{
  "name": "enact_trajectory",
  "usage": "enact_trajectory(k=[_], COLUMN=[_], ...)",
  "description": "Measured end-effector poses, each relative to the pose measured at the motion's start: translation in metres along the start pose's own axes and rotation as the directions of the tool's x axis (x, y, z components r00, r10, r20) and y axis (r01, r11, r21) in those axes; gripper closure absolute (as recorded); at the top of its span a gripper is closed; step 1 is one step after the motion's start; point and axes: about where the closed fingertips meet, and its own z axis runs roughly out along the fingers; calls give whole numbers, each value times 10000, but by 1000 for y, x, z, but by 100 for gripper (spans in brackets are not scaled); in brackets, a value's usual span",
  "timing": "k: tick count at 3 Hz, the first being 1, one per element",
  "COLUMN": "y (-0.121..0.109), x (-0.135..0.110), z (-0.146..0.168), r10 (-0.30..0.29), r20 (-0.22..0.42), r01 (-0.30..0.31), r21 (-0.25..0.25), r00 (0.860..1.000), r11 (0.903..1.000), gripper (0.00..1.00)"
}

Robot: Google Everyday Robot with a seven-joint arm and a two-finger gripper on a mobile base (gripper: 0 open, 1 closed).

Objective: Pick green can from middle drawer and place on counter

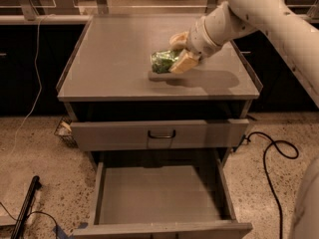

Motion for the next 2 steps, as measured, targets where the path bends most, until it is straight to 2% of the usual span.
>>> enact_trajectory(k=[2], y=[26], x=[31], z=[10], r10=[631], r20=[-20], r01=[-631], r21=[-108], r00=[9980], r11=[9980], gripper=[96])
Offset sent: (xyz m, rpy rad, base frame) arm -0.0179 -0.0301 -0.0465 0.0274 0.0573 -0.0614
